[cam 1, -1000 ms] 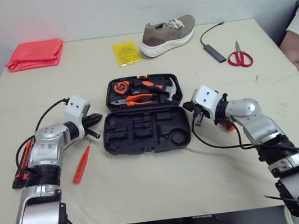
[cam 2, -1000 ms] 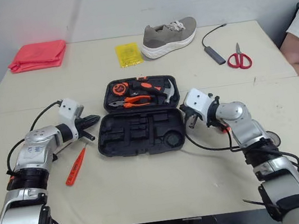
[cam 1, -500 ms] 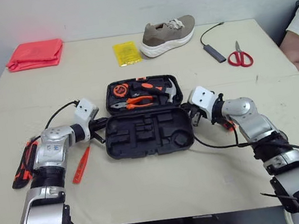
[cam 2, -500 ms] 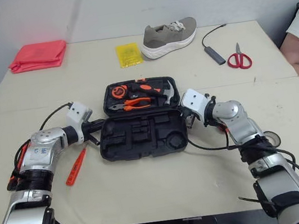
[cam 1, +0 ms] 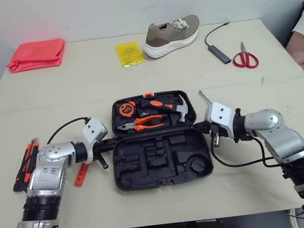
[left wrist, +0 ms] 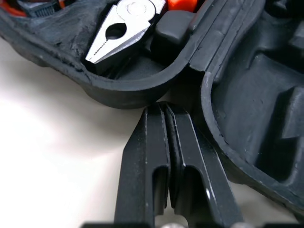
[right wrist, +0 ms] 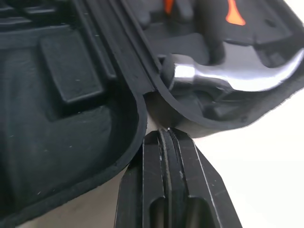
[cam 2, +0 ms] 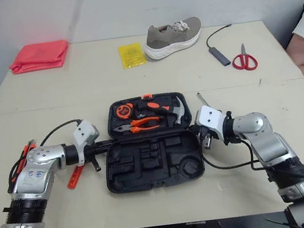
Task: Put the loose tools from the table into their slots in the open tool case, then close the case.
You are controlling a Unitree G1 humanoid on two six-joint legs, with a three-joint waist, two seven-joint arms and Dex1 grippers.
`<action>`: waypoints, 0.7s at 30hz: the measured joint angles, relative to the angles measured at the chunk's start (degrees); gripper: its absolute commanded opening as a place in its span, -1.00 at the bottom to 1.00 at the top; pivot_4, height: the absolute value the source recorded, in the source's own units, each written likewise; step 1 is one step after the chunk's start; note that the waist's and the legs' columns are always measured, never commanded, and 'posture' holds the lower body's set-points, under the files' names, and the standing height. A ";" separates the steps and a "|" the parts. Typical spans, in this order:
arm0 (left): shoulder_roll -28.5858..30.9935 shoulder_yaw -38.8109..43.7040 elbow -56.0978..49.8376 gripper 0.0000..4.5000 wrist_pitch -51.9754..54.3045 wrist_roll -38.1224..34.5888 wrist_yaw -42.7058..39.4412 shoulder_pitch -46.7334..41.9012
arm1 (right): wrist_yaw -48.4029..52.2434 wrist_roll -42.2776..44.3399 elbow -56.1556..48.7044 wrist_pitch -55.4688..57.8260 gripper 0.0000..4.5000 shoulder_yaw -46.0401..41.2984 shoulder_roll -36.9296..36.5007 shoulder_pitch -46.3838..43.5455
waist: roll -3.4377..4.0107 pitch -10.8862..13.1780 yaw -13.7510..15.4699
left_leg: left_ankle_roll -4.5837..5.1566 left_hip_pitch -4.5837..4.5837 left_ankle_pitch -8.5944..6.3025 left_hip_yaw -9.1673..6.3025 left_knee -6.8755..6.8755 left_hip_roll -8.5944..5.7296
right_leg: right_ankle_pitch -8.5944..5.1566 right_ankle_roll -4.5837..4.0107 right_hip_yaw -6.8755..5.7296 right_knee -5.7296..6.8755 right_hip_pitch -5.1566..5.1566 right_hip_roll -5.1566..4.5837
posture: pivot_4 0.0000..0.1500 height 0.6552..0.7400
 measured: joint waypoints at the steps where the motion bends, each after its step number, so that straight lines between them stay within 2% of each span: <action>1: 0.34 -0.09 -1.51 -0.97 0.33 -0.18 -0.35 1.04 | 0.65 0.56 -1.60 0.67 -1.00 -0.18 -0.74 1.29 | 0.00 0.00 0.02 | 0.01 0.00 -0.05 0.00 0.00 0.01 | 0.00 0.00 0.00 -0.03 0.02 0.00 | 1.00 1.00; 8: 1.25 -0.34 -6.42 -0.97 1.22 -0.29 -0.46 4.24 | 2.03 3.49 -7.87 5.95 -1.00 -1.75 -2.74 5.71 | 0.00 0.00 0.04 | 0.09 0.02 -0.13 -0.01 0.01 0.01 | 0.00 0.00 -0.01 -0.05 0.03 -0.22 | 1.00 1.00; 16: 1.31 0.24 -7.24 -0.97 0.14 -0.58 0.63 5.70 | 1.89 4.16 -8.09 3.36 -1.00 -2.35 -3.59 6.86 | 0.00 0.00 0.03 | 0.08 0.02 -0.13 -0.01 0.01 -0.02 | 0.00 0.00 -0.04 -0.06 0.04 -0.35 | 1.00 1.00; 19: 2.97 3.38 -8.29 -0.97 -2.17 -2.37 0.22 8.36 | 1.95 5.53 -7.98 -0.36 -1.00 -5.19 -4.39 8.49 | 0.00 0.00 -0.01 | 0.08 0.01 -0.13 -0.01 0.01 0.01 | 0.00 0.00 -0.04 -0.07 0.03 -0.38 | 1.00 1.00; 21: 5.32 8.57 -10.41 -0.97 -2.56 -5.64 -1.07 11.34 | 2.96 8.04 -8.25 -2.94 -1.00 -9.37 -5.51 10.38 | 0.00 0.00 -0.02 | 0.09 0.01 -0.14 -0.01 0.00 0.00 | 0.00 0.00 -0.05 -0.08 0.03 -0.41 | 1.00 1.00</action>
